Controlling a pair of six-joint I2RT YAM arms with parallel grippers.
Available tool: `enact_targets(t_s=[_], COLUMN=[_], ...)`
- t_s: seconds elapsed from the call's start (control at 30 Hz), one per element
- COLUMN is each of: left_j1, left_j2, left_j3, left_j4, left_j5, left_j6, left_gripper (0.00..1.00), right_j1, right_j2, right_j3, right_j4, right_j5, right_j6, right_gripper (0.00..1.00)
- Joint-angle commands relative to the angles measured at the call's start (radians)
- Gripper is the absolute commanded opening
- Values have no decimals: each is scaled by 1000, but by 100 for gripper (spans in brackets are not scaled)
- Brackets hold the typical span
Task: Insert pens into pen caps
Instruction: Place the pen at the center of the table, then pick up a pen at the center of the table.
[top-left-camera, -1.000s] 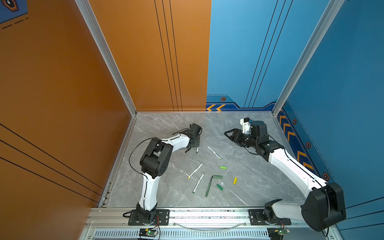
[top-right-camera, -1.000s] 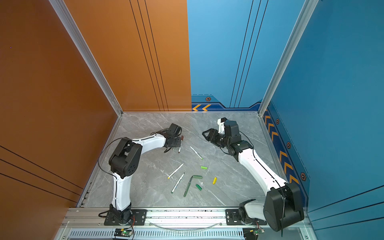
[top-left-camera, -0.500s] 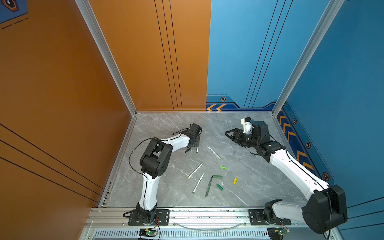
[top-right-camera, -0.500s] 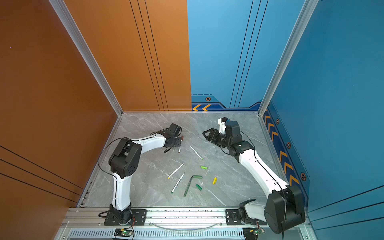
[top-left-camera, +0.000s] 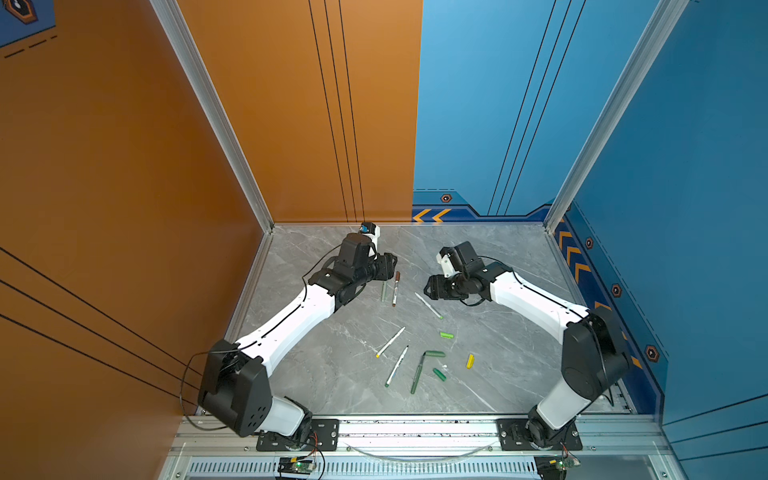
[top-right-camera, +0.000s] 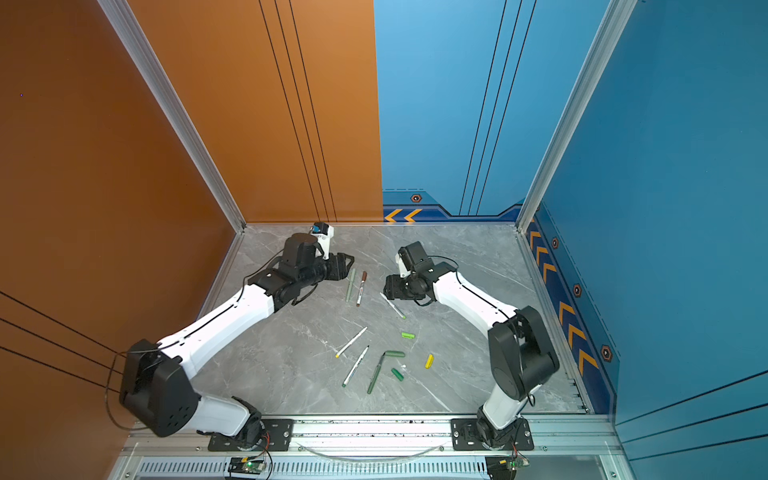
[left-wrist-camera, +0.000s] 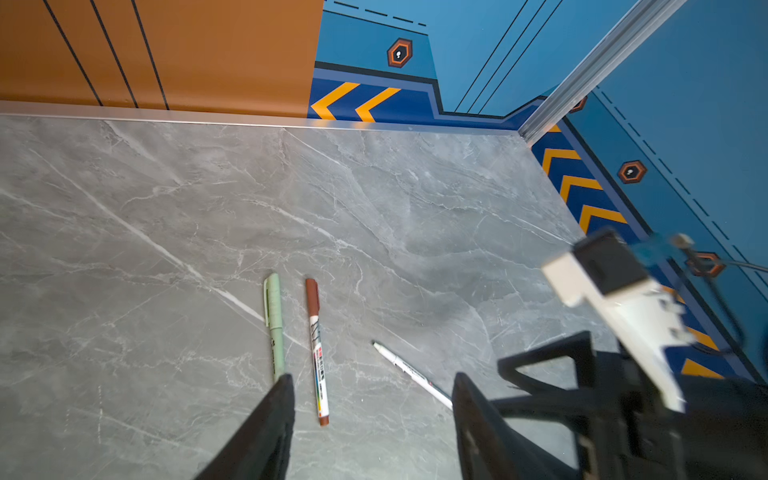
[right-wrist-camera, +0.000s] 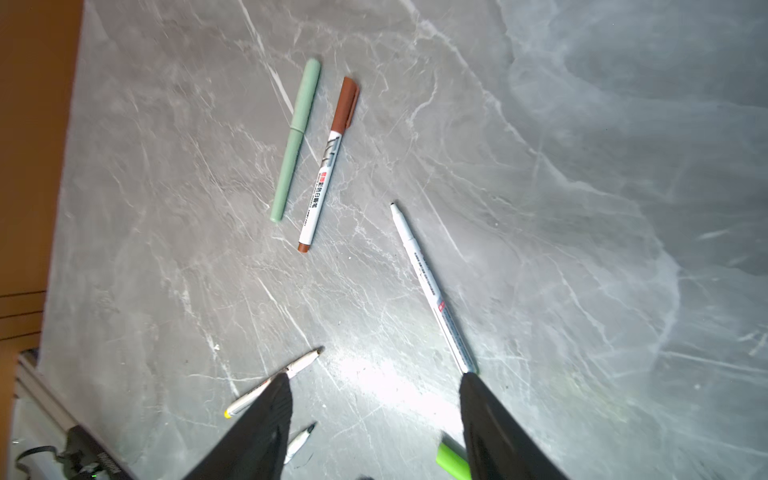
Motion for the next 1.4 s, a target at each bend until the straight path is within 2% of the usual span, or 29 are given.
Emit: enact_targets(t_s=[0.0,0.13,0.2,0.5,0.9,1.03,1.17,1.37], left_j1=[37,90,98,99,98,94,87,23], left_j2=[-52,-114,-137,-167,-193,-205,-210,-176], left_j3=[-181,-361,-413,-459,-466,-469,-453,-388], left_j4=[111,291,350,371,369,370,370,388], left_j5=[81,175,183,142,147,162,216,325], left_j6=[-59,-168,-194,-165,-195,-192,-178,-155], left_gripper=[68,71,72,73,73,73,73,73], right_j1=[24,29,34,70,74,71,55,0], right_j2=[103,221,260,387,433,352,154,-102], right_j3=[75,121,132,167,183,176,131,-9], right_j4=[-136,-154,-156,-158,-161,-118,-11,215], right_j5=[130,182,201,234,214,179,109,-92], right_j6=[-112,-126,-134,-132,-89,-41,38,190], right_gripper=[67,66,65,53,13,8,6,5])
